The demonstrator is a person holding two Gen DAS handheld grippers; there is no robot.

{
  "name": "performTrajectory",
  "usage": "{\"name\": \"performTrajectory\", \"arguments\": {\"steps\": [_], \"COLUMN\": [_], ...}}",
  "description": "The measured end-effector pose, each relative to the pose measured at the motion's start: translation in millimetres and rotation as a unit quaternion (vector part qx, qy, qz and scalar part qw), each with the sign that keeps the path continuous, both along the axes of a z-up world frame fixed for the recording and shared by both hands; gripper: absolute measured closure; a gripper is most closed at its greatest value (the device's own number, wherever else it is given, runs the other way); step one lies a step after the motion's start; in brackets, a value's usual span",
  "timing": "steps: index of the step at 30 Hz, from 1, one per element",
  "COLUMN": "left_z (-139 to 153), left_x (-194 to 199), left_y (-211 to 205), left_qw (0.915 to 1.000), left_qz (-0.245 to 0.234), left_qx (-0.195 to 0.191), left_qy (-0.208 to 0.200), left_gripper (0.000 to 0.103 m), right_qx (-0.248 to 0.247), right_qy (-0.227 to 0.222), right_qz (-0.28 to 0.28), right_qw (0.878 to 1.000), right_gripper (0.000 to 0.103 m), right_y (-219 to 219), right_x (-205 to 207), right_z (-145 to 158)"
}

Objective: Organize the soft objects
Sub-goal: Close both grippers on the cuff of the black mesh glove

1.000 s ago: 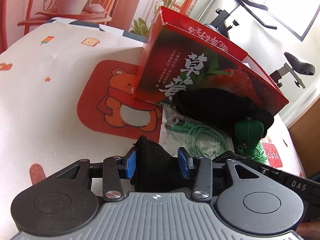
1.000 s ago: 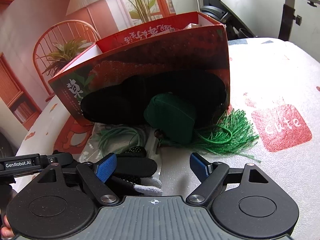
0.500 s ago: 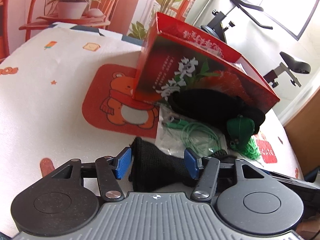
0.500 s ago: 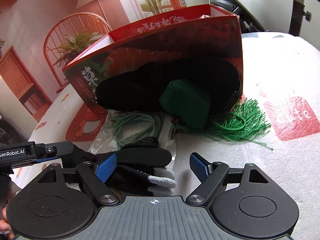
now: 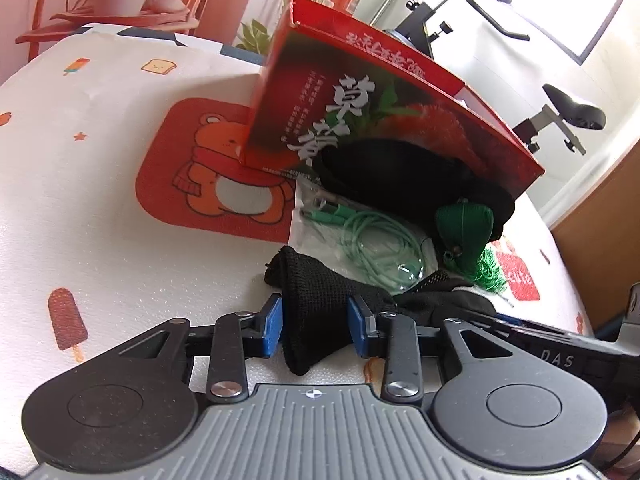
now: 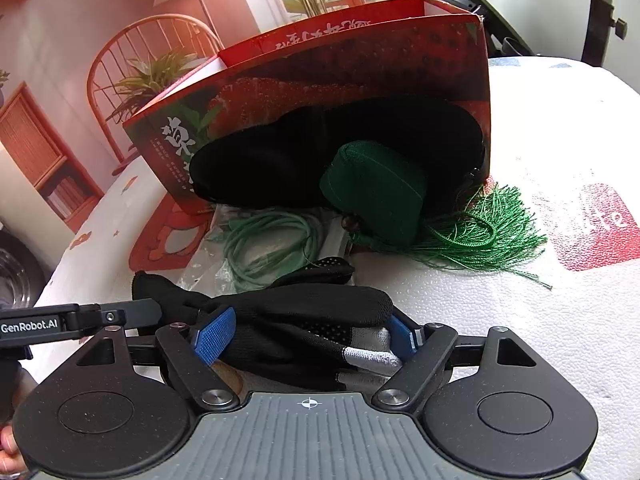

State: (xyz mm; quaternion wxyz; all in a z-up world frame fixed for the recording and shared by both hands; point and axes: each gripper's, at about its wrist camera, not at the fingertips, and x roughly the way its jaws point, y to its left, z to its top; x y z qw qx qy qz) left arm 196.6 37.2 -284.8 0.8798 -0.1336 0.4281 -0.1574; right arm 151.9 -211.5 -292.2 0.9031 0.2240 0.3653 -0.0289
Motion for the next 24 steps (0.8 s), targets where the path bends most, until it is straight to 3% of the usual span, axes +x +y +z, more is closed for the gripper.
{"name": "performTrajectory", "arguments": {"steps": [12,21,24], "left_z": [-6,2,1], "left_x": [1,-1,1], "left_y": [-1,-6,-8], "left_qw": [0.9999,0.9995,0.999], "left_qz": [0.006,-0.009,-0.009], "left_qx": [0.005,0.021,0.024], "left_qy": [0.012,-0.023,-0.036], "left_gripper": [0.067,0.06,0.058], "right_qx": [-0.023,-0.038,-0.036], "right_qy": [0.023,0.03,0.031], "right_qz": [0.007,0.007,0.006], "right_qw": [0.999,0.999,0.999], "right_gripper": [0.03,0.033,0.039], "right_y": [1,-2,-4], "right_x": [-2,-9,-13], "right_z": [4,7,7]}}
